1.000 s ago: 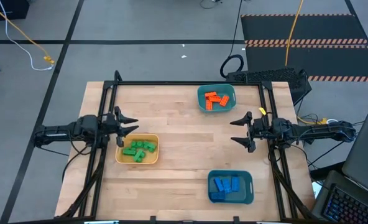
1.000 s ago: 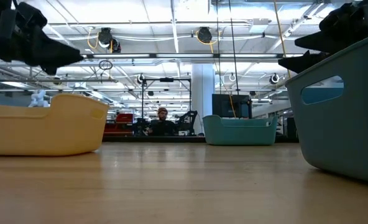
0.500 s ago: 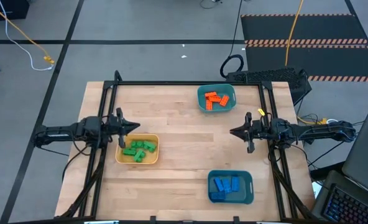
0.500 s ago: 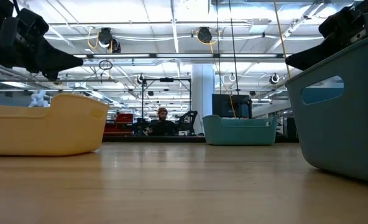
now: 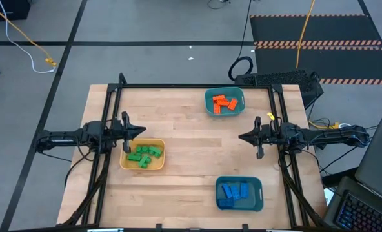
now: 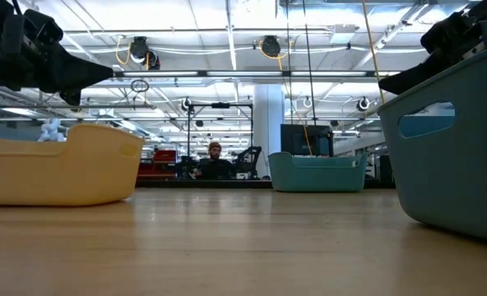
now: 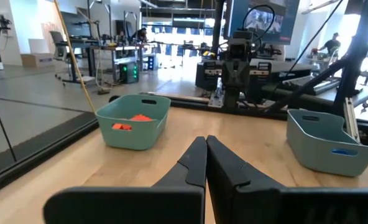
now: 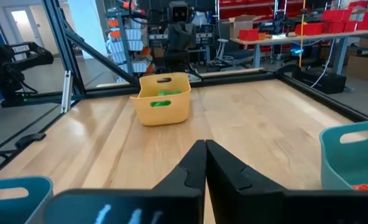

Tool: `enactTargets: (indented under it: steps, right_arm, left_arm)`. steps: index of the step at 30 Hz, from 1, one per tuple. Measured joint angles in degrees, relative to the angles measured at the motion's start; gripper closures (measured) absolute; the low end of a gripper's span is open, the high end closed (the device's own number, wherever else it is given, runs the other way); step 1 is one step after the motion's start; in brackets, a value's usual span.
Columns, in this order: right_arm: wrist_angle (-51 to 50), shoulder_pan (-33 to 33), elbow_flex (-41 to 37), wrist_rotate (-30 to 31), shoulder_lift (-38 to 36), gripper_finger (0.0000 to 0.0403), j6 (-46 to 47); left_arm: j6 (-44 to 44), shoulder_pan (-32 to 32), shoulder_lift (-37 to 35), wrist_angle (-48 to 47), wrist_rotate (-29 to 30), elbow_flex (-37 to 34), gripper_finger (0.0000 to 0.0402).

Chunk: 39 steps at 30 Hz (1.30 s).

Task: Sort & place blocks by color
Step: Return to Home Position

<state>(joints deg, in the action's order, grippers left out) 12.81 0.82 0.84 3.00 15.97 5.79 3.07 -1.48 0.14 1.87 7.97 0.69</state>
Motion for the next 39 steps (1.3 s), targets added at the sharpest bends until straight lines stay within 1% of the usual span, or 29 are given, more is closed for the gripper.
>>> enactTargets:
  steps: [5, 9, 14, 17, 24, 27, 29, 34, 39]
  right_arm:
    - [-0.6, 0.0, 0.0, -0.1, 0.0, 0.0402, 0.1]
    - [-1.1, 0.0, 0.0, -0.1, 0.0, 0.0402, -0.7]
    - [-1.4, 0.0, 0.0, -0.1, 0.0, 0.0402, -0.9]
    - [-2.6, 0.0, 0.0, -0.1, 0.0, 0.0403, -1.3]
    - [-1.6, 0.0, 0.0, -0.2, 0.0, 0.0403, -2.7]
    - [-1.6, 0.0, 0.0, -0.2, 0.0, 0.0403, -3.5]
    - [-1.5, 0.0, 0.0, -0.2, 0.0, 0.0403, -3.7]
    - [-0.6, 0.0, 0.0, -0.3, 0.0, 0.0403, -4.1]
    - [-0.3, 0.0, 0.0, -0.3, -0.2, 0.0403, -5.7]
  left_arm:
    - [1.0, 0.2, 0.0, -0.2, -0.6, 0.0, 0.0399]
    - [-0.5, 0.4, 0.0, -0.2, -0.8, 0.0, 0.04]
    - [-0.9, 0.4, 0.0, -0.4, -3.2, -0.1, 0.04]
    - [-1.3, 0.4, 0.0, -0.4, -3.2, -0.1, 0.04]
    - [-2.1, 0.4, 0.0, -0.5, -2.6, -0.1, 0.0401]
    - [-1.9, 0.4, 0.2, -0.8, -3.8, -0.1, 0.0401]
    - [-1.8, 0.4, 0.2, -1.1, -5.3, -0.1, 0.0399]
    - [-1.4, 0.4, 0.2, -1.2, -5.4, -0.1, 0.0388]
    - [-0.8, 0.4, 0.2, -1.2, -5.5, -0.1, 0.0398]
